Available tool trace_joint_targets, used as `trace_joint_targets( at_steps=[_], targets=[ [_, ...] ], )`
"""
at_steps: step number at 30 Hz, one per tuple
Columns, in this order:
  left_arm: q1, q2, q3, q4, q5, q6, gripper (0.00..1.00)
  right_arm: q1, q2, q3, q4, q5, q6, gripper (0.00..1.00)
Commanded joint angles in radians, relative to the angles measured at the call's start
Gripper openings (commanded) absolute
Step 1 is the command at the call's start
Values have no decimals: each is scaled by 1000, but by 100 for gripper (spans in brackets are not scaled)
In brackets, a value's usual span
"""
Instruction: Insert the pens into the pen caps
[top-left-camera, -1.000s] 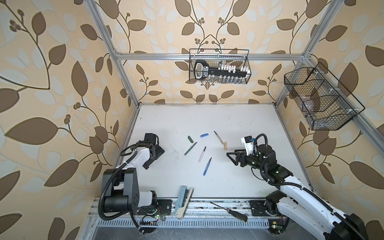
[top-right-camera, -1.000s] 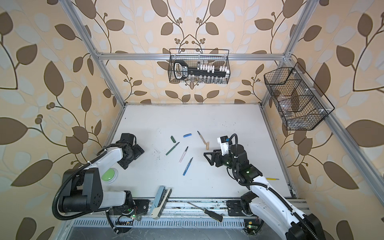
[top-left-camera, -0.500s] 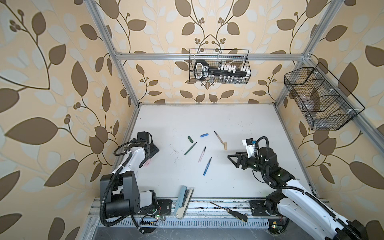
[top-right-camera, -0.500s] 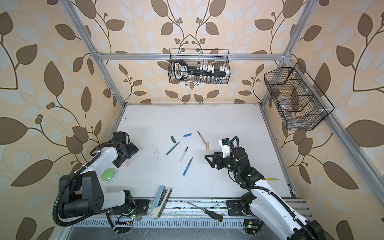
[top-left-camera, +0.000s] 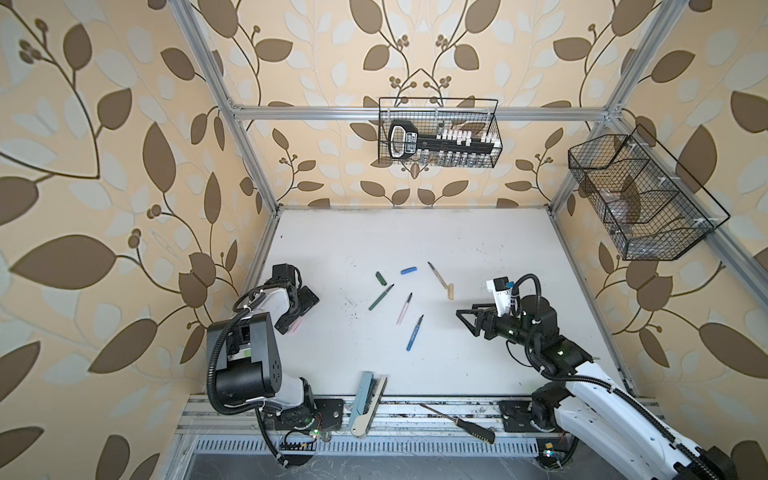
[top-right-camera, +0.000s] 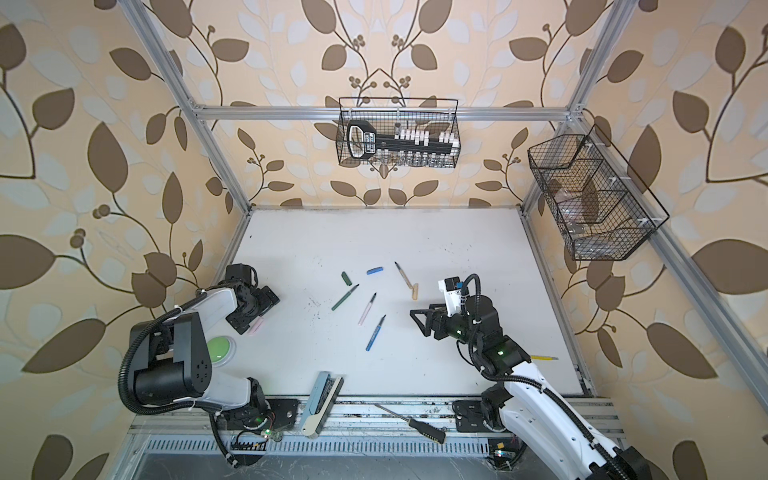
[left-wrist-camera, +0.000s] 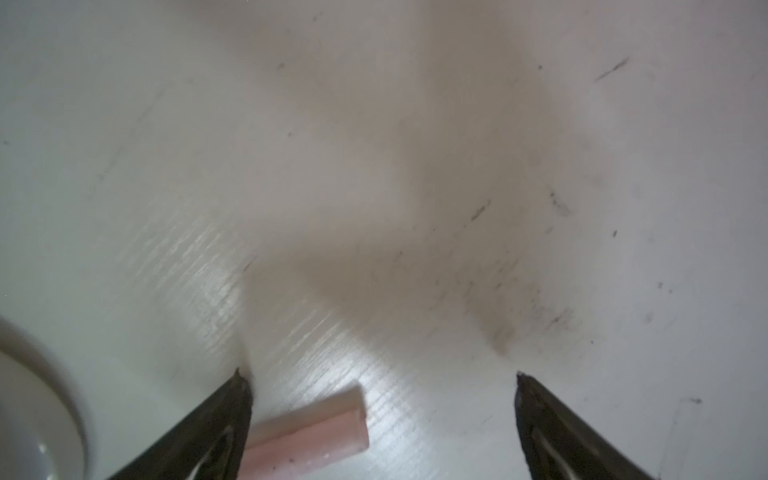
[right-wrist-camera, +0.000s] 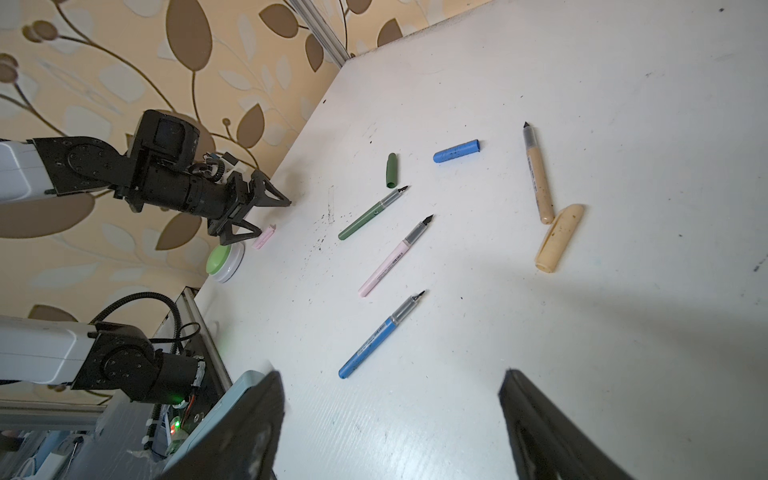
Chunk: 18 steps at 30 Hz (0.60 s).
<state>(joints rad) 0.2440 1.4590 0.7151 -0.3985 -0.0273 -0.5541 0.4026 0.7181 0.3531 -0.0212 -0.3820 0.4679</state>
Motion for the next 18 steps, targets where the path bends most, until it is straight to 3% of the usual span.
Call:
trace_joint_targets(
  at_steps=[1, 5, 10, 18],
  targets=[
    [4, 12, -66, 3, 157, -49, 99, -4, 7, -20, -2, -2, 5, 83],
    [1, -50, -145, -10, 217, -110, 99, -4, 11, -22, 4, -8, 11, 83],
    [2, -160, -177, -94, 118, -129, 99, -4, -5, -29, 4, -17, 18, 82],
    [3, -184, -190, -147, 63, -166, 99, -3, -34, -26, -14, -20, 22, 82]
  ],
)
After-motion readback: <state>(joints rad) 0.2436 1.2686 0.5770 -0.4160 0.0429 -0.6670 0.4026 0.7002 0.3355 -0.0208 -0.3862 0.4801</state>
